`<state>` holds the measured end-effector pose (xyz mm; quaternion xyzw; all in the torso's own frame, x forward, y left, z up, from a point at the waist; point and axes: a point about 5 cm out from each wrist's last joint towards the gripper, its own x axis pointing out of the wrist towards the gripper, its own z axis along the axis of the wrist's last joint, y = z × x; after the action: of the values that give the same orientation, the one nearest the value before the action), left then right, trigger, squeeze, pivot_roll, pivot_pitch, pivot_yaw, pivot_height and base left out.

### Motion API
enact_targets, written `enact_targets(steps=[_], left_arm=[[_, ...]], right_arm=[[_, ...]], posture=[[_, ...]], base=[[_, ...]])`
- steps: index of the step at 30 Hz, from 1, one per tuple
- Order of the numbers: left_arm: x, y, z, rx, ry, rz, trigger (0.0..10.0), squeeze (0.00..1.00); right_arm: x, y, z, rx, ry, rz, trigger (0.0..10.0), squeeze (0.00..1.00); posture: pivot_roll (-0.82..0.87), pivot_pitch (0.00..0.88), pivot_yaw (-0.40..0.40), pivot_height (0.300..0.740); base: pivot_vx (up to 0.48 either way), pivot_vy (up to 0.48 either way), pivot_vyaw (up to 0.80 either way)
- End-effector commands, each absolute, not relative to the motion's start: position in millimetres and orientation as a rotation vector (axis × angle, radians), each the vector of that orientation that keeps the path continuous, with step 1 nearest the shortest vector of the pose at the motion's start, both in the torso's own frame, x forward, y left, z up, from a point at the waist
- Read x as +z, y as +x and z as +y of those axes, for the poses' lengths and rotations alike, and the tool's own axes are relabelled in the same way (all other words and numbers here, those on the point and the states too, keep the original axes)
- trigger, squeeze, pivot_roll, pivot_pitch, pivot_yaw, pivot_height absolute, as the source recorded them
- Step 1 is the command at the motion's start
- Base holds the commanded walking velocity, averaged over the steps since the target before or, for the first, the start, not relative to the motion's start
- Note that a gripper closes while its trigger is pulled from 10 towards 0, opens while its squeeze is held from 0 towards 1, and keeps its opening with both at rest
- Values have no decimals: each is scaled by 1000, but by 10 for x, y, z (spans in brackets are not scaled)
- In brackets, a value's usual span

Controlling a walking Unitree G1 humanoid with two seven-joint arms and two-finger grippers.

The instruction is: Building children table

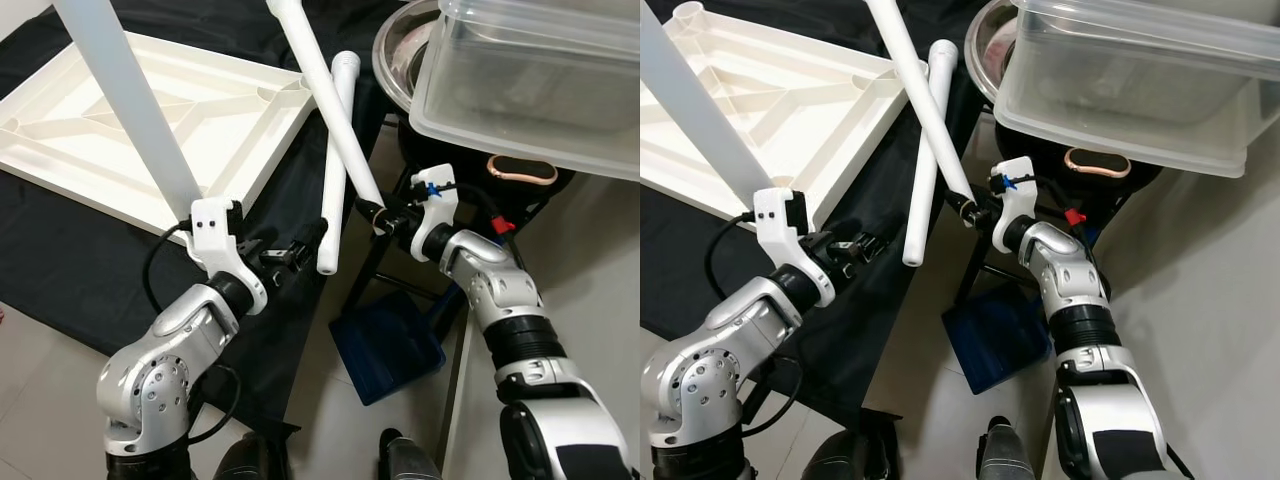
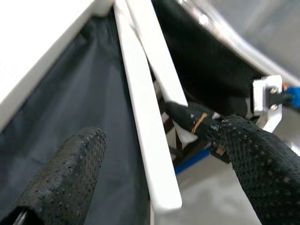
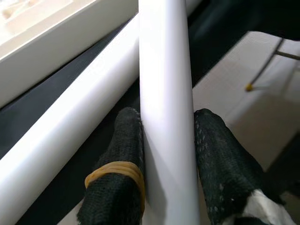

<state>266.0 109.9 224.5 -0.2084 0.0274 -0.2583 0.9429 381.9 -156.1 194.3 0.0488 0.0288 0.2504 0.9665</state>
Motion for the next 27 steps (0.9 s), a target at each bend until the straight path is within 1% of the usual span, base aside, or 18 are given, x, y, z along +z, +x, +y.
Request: enact_targets(steps=[1, 2, 4, 5, 8, 12, 14, 17, 18, 19, 20, 25, 27], left_arm=[[2306, 2620, 1142, -532, -418, 10, 10000, 0], [2306, 2620, 1142, -532, -418, 10, 10000, 0], [2390, 2611, 1206, -533, -408, -49, 10000, 0], [2390, 2611, 1206, -533, -408, -49, 10000, 0], [2462, 2626, 1362, -493, -359, -100, 10000, 0], [2498, 2614, 1444, -485, -360, -121, 10000, 0], [2510, 2589, 1487, -487, -317, -130, 10000, 0], [2511, 2581, 1496, -490, -302, -130, 10000, 0], [2526, 2543, 1495, -512, -285, -141, 10000, 0], [2526, 2543, 1495, -512, -285, -141, 10000, 0], [2567, 2448, 1477, -583, -242, -172, 10000, 0], [2585, 2404, 1471, -620, -222, -187, 10000, 0], [2630, 2352, 1479, -663, -222, -213, 10000, 0]], right_arm=[[1987, 3823, -1492, 491, 168, 54, 0, 0], [1987, 3823, -1492, 491, 168, 54, 0, 0], [2025, 3827, -1372, 491, 221, 59, 0, 0], [2025, 3827, -1372, 491, 221, 59, 0, 0], [2013, 3864, -1232, 481, 293, 85, 0, 0], [2001, 3884, -1176, 466, 318, 102, 0, 0], [1986, 3897, -1140, 445, 343, 119, 0, 0], [1986, 3897, -1129, 438, 354, 126, 0, 0], [1986, 3894, -1104, 432, 390, 128, 0, 0], [1986, 3894, -1104, 432, 390, 128, 0, 0], [1973, 3885, -1059, 428, 461, 143, 0, 0], [1965, 3880, -1032, 428, 501, 158, 0, 0], [1962, 3872, -965, 429, 560, 185, 0, 0]], posture=[[1, 269, -13, 740], [1, 269, -13, 740], [4, 265, -14, 740], [4, 265, -14, 740], [13, 256, -14, 740], [18, 251, -15, 740], [24, 249, -17, 740], [24, 249, -17, 740], [27, 246, -19, 740], [27, 246, -19, 740], [26, 242, -21, 740], [26, 242, -20, 740], [27, 237, -20, 740]], base=[[0, 0, 0], [0, 0, 0], [0, 0, 0], [0, 0, 0], [0, 0, 0], [0, 0, 0], [0, 0, 0], [0, 0, 0], [0, 0, 0], [0, 0, 0], [0, 0, 0], [0, 0, 0], [0, 0, 0]])
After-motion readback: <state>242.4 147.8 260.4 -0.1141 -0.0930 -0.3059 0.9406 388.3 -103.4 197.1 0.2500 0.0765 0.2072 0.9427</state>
